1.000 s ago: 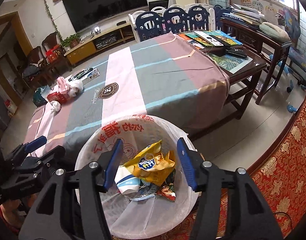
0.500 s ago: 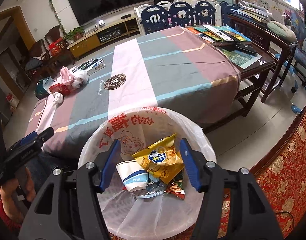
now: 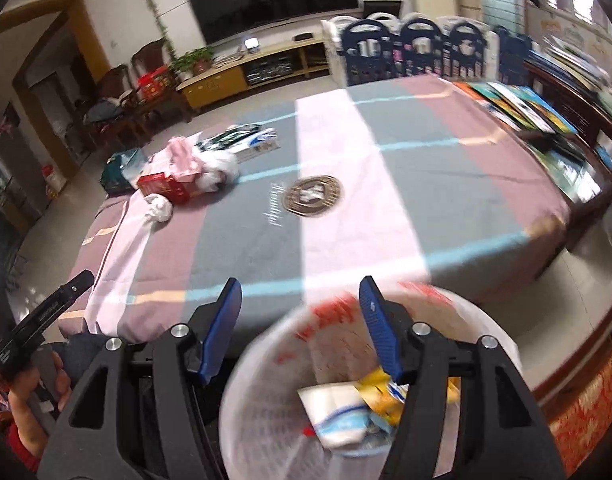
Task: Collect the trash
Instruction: 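Move both grippers back over the table, then grasp the pink plastic bag with the right gripper while the left grasps the red cigarette box, then carry the red box in the left gripper and pink bag in the right over the wastebasket, then open both grippers to drop the pink bag and red box into the wastebasket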
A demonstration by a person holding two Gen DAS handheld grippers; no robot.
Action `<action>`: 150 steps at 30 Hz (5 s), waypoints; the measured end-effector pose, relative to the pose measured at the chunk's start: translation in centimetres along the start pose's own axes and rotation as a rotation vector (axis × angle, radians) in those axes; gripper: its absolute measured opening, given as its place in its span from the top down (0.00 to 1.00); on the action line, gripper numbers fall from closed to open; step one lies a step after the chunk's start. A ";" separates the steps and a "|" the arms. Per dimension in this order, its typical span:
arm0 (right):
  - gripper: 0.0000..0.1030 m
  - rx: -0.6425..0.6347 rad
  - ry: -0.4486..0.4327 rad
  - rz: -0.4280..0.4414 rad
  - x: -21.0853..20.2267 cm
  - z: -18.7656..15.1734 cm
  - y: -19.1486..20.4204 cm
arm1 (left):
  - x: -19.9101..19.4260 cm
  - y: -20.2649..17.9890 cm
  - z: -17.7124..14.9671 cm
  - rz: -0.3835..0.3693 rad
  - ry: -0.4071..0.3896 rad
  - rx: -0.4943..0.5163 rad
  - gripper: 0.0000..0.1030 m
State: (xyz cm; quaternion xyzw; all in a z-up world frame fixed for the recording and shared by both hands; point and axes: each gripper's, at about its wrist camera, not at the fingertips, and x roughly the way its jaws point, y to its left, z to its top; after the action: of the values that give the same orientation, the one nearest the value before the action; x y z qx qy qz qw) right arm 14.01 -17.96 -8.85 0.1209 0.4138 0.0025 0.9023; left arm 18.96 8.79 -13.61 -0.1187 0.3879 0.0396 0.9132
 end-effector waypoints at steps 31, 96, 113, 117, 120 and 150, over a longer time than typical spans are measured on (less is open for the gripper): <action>0.83 -0.185 0.240 0.286 21.7 10.9 14.6 | 7.9 1.8 2.8 -0.013 0.124 -0.088 0.08; 0.39 0.042 0.137 -0.040 11.2 1.3 3.0 | 13.5 -3.4 2.5 -0.173 0.240 0.168 0.31; 0.21 -0.142 0.167 -0.137 13.0 -0.1 7.0 | 12.4 -3.1 2.7 -0.202 0.192 0.149 0.43; 0.55 -0.153 0.199 -0.139 13.8 -0.7 7.0 | 11.1 -3.3 3.0 -0.211 0.137 0.162 0.43; 0.62 -0.119 0.175 -0.099 12.6 -0.3 6.5 | 9.9 -3.5 3.3 -0.209 0.081 0.168 0.43; 0.62 0.021 -0.191 -0.114 -16.7 -2.3 -5.7 | -14.8 -18.9 -6.3 -0.405 -0.132 0.582 0.43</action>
State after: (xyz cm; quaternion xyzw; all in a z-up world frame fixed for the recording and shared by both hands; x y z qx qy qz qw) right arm 0.76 -24.77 0.96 0.1064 0.3321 -0.0649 0.9350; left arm 7.35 -10.78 -3.70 0.0748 0.2916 -0.2466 0.9212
